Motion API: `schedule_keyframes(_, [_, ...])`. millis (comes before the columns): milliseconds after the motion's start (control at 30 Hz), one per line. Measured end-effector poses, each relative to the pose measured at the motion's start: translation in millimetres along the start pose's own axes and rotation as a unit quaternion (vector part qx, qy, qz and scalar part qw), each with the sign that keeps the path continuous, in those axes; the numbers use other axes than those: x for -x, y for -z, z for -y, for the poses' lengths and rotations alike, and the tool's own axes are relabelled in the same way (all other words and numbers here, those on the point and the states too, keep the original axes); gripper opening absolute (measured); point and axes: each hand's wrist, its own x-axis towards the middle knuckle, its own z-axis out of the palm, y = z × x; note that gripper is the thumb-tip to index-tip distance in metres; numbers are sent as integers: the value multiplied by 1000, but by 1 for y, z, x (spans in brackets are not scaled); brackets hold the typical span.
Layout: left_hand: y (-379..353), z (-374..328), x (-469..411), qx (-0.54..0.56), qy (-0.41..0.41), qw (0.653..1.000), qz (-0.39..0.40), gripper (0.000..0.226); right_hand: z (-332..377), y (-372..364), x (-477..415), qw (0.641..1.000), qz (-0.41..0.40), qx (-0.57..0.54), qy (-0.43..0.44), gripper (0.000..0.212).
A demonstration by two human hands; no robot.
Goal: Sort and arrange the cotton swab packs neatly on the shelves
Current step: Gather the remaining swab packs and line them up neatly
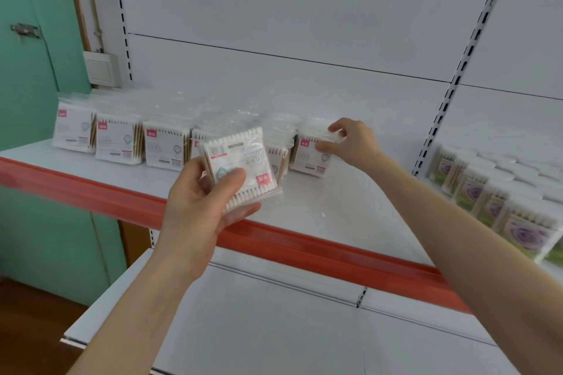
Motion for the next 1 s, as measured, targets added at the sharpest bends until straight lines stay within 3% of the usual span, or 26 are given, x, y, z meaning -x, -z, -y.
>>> schedule_keyframes(67, [-3, 0, 0, 14, -7, 1000, 23, 30, 5, 12, 10, 998, -54, -30, 0, 46])
schedule_keyframes(133, [-9, 1, 0, 19, -24, 999, 43, 28, 18, 27, 26, 989, -104, -101, 15, 26])
schedule_keyframes(200, [-17, 4, -1, -9, -55, 997, 55, 22, 38, 44, 50, 974, -52, -222, 9, 22])
schedule_keyframes(267, [-28, 8, 1, -81, -104, 989, 64, 16, 59, 58, 74, 954, 76, -290, 0, 37])
schedule_keyframes(367, [-45, 14, 5, -173, -177, 964, 99, 27, 73, 66, 96, 952, 176, -251, 24, 44])
schedule_keyframes(500, [-49, 15, 5, -139, -136, 976, 99, 20, 64, 73, 105, 972, 139, -182, 55, 30])
schedule_keyframes(633, [-47, 2, 4, -174, -127, 969, 118, 22, 55, 76, 109, 957, 162, -215, 112, 38])
schedule_keyframes(700, [-46, 2, 4, -155, -107, 973, 132, 21, 53, 71, 111, 947, 156, -247, 137, 25])
schedule_keyframes(800, [-42, 9, 4, -110, -49, 987, 111, 45, 49, 64, 113, 939, 101, -319, 75, 10])
schedule_keyframes(867, [-39, 10, 6, -91, -48, 991, 90, 41, 44, 62, 115, 927, 112, -358, 20, 11])
schedule_keyframes(933, [-36, 11, 5, -110, -72, 988, 81, 32, 37, 64, 116, 947, 125, -293, 39, 23])
schedule_keyframes(1000, [-33, 11, 3, -127, -81, 984, 98, 31, 34, 67, 120, 972, 133, -158, 115, 45])
